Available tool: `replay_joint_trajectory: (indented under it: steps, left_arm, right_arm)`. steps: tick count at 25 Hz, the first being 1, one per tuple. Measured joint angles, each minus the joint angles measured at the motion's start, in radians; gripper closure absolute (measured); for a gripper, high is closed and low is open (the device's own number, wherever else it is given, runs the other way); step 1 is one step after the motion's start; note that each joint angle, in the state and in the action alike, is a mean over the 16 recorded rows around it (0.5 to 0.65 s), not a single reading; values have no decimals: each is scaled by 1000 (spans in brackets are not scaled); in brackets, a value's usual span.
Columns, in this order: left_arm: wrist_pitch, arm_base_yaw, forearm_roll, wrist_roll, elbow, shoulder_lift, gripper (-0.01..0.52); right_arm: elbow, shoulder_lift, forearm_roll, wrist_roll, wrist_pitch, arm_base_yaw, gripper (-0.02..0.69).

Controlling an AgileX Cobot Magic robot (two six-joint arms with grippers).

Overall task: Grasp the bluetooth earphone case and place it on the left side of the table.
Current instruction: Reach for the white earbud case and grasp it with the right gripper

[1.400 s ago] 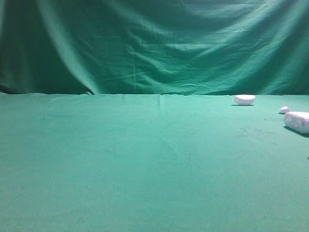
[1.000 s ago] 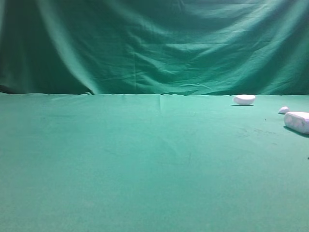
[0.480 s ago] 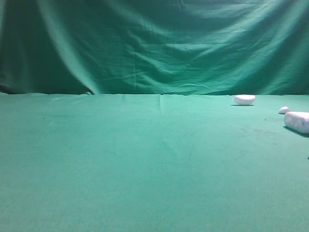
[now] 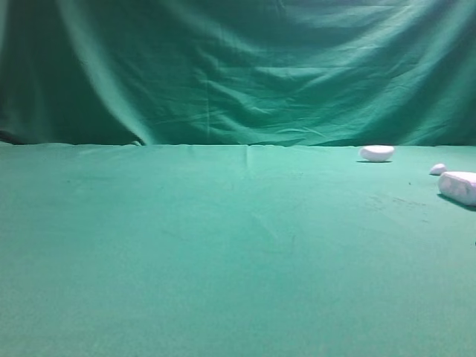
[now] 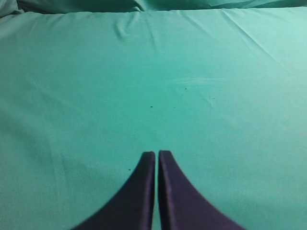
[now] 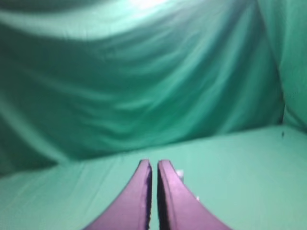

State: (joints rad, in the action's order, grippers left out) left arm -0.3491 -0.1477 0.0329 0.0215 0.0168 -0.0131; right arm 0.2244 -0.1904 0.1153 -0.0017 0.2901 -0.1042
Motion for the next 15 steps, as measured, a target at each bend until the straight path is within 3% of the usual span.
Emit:
replay_joint_trajectory:
  steps: [8, 15]
  left_arm:
    - [0, 0, 0, 0, 0, 0, 514]
    - [0, 0, 0, 0, 0, 0, 514]
  right_arm:
    - [248, -348, -61, -60, 343, -9, 665]
    - [380, -668, -123, -114, 421, -77, 658]
